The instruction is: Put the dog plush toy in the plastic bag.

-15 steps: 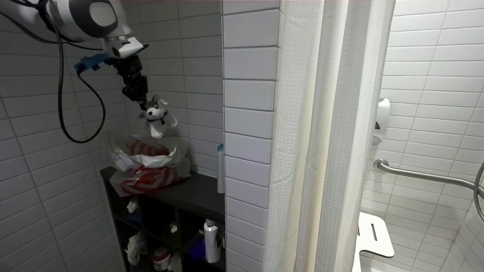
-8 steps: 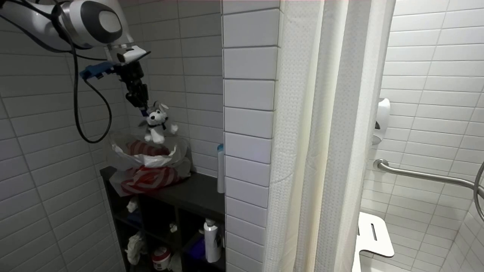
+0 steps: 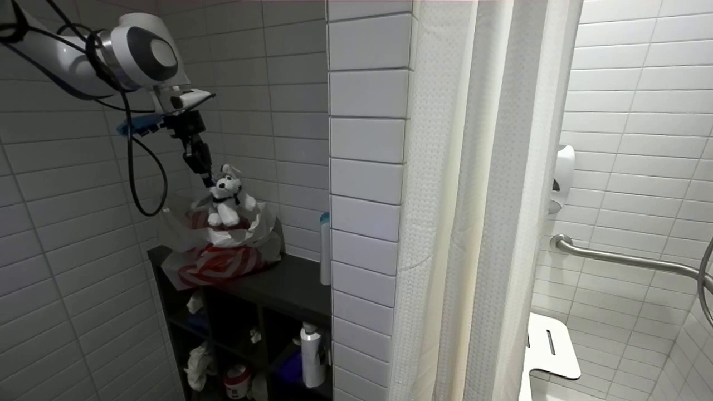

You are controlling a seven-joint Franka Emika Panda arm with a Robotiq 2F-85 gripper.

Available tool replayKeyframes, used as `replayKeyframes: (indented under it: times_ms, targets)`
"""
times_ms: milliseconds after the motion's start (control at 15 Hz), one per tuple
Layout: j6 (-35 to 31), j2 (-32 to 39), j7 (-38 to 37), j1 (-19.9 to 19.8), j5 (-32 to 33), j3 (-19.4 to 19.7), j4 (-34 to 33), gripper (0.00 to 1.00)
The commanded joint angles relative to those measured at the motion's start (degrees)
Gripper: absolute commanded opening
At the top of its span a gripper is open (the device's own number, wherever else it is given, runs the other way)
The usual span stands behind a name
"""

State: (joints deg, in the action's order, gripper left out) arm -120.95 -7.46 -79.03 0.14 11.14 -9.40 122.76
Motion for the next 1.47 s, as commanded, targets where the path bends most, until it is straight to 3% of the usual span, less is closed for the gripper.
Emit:
replayKeyframes:
  times_ms: [0,533,1400]
  targets:
    - [3.06,2.77,-0.33,1.57,3.51,0.12,-2.88,0.02]
    - [7.51,7.58,-0.35,6.31,10.04,-0.88,-8.58,0.02]
    - [11.03,11.83,0.53,8.62,10.48,-0.13,-13.55,0.02]
